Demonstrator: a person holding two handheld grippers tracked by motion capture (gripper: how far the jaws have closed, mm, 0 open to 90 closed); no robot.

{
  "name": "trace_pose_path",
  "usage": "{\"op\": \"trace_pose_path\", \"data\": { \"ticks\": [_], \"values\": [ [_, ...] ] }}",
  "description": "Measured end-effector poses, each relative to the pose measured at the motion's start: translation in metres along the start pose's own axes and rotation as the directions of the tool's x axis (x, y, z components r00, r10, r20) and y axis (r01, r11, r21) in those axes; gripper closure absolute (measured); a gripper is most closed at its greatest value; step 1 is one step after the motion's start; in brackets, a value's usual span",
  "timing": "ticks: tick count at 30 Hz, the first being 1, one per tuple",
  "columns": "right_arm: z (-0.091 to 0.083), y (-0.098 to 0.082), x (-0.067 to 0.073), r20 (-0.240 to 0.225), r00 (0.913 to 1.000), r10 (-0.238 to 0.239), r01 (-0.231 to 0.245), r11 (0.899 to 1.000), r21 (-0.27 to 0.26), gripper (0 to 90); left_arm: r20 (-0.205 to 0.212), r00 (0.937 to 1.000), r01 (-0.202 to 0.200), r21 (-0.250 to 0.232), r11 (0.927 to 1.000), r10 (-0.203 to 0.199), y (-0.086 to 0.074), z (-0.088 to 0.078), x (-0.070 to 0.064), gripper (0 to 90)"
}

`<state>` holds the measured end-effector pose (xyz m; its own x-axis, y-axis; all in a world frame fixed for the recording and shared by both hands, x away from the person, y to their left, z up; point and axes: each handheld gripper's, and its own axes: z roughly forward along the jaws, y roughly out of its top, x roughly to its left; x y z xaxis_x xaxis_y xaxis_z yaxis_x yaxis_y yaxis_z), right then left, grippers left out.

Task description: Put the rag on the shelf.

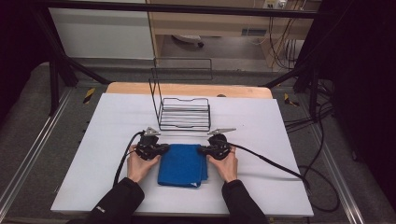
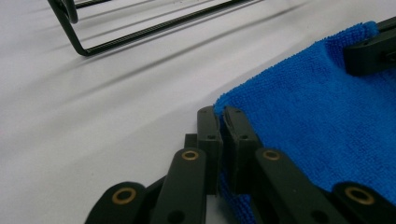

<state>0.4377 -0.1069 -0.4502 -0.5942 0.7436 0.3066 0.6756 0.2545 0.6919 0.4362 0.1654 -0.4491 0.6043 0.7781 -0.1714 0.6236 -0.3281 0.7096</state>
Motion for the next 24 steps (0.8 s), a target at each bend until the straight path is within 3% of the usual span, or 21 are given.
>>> {"op": "trace_pose_path", "data": {
  "ticks": [7, 24],
  "values": [
    [-0.006, 0.002, 0.003, -0.019, 0.9998, 0.003, -0.003, 1.000, -0.030, 84.7, -0.008, 0.9999, -0.013, -0.020, 0.9997, 0.013, 0.002, -0.007, -0.002, 86.5],
    [-0.024, 0.004, 0.012, -0.052, 0.9984, -0.024, 0.017, 0.992, -0.124, 84.7, 0.036, 0.9993, -0.010, -0.091, 0.9958, 0.013, 0.004, -0.035, -0.004, 86.5]
  ]
}}
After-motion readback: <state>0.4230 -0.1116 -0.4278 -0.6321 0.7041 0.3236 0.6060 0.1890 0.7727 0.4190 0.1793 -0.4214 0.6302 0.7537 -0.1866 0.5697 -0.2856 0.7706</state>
